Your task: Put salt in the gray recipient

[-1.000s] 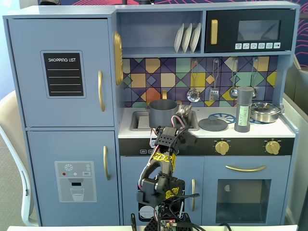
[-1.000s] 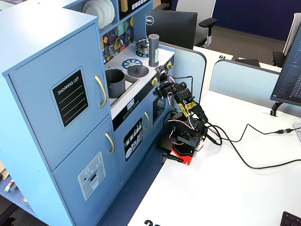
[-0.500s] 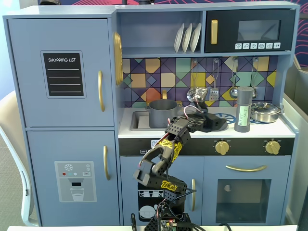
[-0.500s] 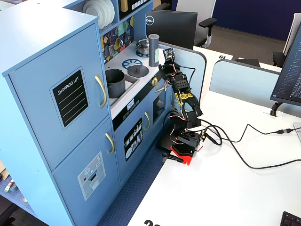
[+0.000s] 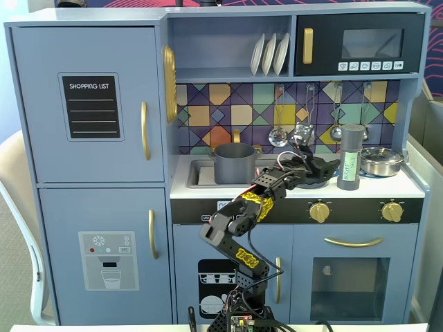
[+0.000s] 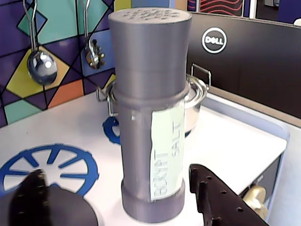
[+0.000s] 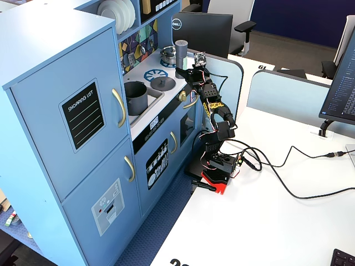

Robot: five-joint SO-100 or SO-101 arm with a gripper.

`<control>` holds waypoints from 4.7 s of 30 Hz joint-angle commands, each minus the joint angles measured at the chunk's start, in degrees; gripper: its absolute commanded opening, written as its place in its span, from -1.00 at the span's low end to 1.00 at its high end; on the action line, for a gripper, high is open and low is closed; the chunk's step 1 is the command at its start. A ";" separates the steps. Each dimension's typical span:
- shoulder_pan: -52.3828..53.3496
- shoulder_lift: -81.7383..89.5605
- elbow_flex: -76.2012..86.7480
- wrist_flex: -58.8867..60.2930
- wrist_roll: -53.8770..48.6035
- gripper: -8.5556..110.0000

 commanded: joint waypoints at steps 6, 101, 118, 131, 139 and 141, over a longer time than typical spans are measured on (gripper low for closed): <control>1.76 -5.98 -6.15 -8.09 0.26 0.03; -15.03 -25.49 -46.14 1.14 21.88 -0.86; -40.34 -15.82 -46.58 8.88 46.58 -0.86; -49.31 -16.52 -45.44 7.56 82.71 -0.86; -53.96 -16.70 -43.07 4.39 99.76 -0.86; -54.49 -16.70 -42.63 4.22 104.85 -0.86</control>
